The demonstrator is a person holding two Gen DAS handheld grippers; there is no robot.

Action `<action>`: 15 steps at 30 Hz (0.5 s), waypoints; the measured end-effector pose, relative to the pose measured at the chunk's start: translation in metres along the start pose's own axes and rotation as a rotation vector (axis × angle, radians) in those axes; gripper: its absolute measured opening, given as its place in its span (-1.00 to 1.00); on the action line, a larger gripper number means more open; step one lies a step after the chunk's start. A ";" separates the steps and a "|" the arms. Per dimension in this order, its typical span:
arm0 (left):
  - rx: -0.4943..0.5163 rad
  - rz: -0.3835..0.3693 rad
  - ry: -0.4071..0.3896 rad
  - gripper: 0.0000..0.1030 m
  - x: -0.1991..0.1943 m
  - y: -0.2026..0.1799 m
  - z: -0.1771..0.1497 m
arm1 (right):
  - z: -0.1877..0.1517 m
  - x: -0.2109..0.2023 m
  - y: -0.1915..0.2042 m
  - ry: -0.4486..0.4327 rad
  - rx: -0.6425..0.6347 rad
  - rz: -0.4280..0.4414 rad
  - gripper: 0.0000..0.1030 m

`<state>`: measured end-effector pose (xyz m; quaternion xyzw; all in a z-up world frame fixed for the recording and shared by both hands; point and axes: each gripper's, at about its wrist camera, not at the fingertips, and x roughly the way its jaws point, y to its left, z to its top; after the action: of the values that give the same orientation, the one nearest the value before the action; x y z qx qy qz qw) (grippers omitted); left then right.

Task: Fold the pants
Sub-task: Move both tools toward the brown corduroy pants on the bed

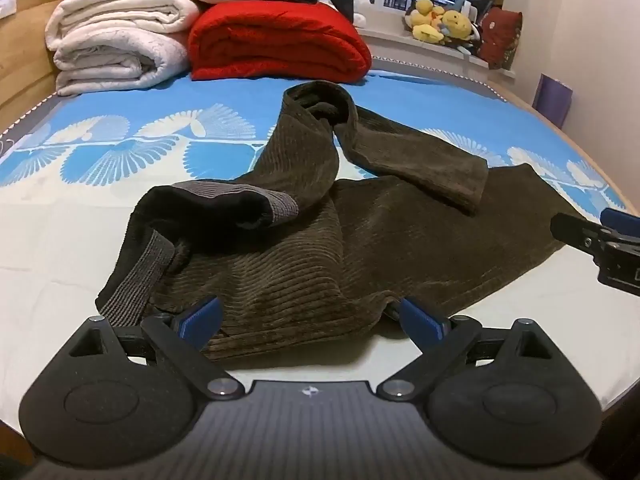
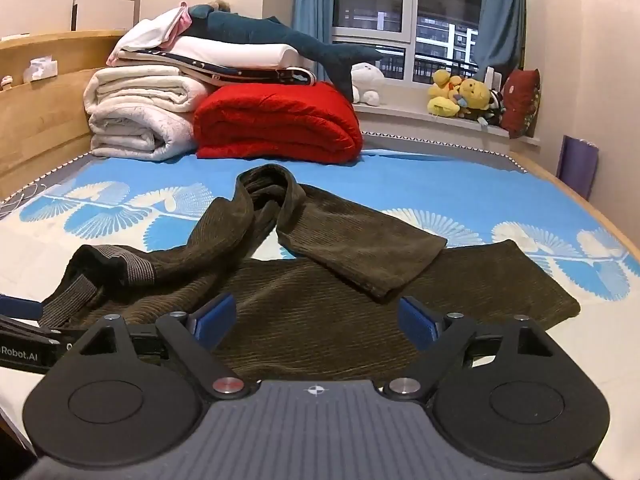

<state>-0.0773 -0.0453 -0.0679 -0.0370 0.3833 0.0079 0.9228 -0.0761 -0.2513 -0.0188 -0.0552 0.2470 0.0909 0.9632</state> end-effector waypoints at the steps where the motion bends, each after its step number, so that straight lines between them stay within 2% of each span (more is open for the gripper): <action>1: 0.002 -0.003 0.001 0.89 0.000 -0.001 0.000 | -0.001 0.001 0.000 0.000 -0.003 -0.005 0.73; 15: 0.006 -0.008 0.006 0.87 0.002 0.000 0.000 | 0.000 0.004 0.005 0.010 0.015 -0.014 0.73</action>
<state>-0.0760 -0.0457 -0.0691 -0.0358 0.3859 0.0031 0.9218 -0.0733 -0.2462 -0.0211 -0.0500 0.2523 0.0820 0.9629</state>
